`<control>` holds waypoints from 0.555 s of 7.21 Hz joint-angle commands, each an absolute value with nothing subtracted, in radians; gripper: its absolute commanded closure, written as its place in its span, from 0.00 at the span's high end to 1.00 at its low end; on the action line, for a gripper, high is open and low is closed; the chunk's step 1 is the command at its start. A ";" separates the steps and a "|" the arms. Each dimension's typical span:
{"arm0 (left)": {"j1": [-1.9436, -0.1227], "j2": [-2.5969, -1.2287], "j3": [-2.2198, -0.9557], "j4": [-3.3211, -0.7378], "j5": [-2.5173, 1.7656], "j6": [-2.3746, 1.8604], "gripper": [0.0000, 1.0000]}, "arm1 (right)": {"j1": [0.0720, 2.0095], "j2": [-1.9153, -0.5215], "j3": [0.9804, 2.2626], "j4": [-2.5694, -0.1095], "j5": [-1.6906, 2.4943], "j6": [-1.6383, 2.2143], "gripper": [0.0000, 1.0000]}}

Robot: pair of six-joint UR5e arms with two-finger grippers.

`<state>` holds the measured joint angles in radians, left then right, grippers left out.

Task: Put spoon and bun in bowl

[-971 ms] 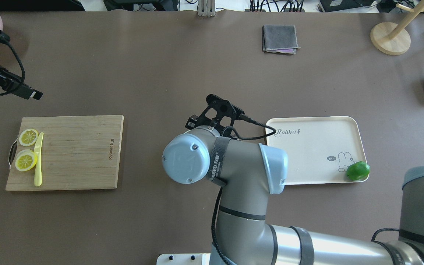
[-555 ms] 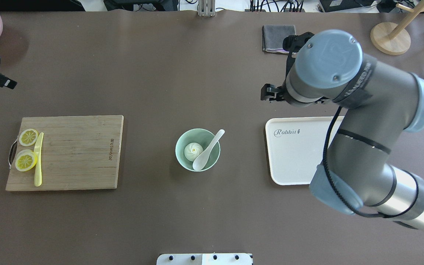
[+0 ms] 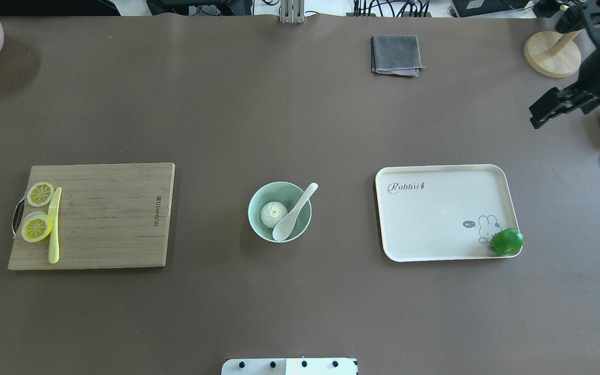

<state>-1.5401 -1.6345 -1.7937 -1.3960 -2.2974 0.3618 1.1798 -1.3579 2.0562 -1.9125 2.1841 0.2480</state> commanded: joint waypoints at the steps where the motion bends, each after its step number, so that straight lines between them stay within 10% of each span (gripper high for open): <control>1: -1.652 -1.481 -1.772 -1.458 -2.296 0.400 0.99 | 1.351 -1.550 2.034 -1.911 2.234 -0.069 1.00; 4: -1.654 -1.457 -1.802 -1.463 -2.200 0.406 0.99 | 1.526 -1.618 1.847 -1.913 2.243 -0.347 1.00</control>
<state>-1.6508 -1.4650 -1.7925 -1.4600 -2.2520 0.4033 1.4742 -1.5775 1.9059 -1.9127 2.2411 -0.2850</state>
